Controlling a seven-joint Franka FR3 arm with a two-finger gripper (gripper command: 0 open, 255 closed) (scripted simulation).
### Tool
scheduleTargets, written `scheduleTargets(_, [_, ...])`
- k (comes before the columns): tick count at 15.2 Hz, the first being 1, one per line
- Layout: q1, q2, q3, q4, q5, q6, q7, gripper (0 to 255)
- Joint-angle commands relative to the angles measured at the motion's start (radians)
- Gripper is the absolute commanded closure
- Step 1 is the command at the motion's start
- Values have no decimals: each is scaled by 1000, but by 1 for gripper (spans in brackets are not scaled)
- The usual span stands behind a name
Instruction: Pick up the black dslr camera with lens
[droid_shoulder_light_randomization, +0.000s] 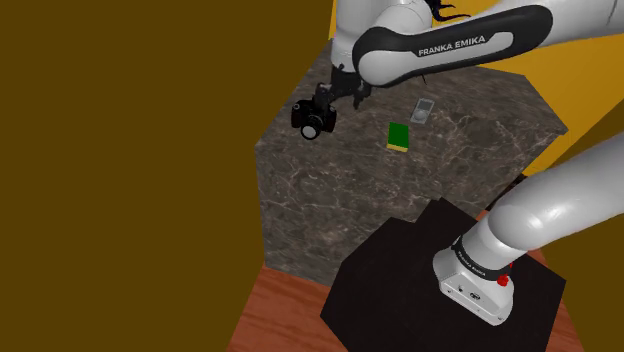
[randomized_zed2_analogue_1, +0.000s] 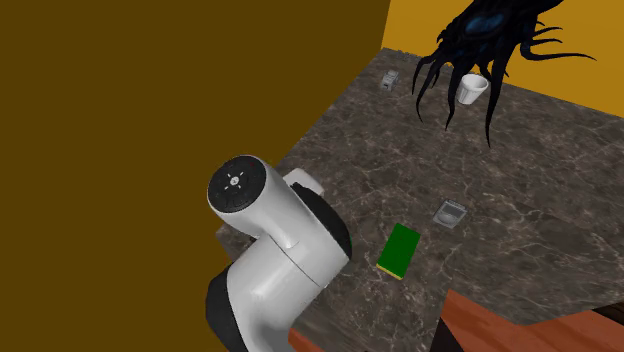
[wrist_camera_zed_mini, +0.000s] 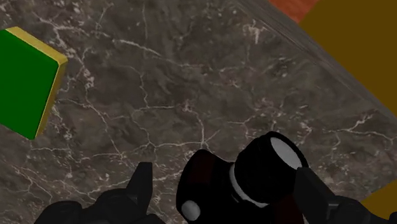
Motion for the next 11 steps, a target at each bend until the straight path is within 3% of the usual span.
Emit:
scheduleTargets(1, [-25,89,33,44,-53,30,130,0])
scheduleTargets(8, [-37,400,53,271,-264,33,520,0])
scheduleTargets(11, [-30,424,45,269,-284,52,547,0])
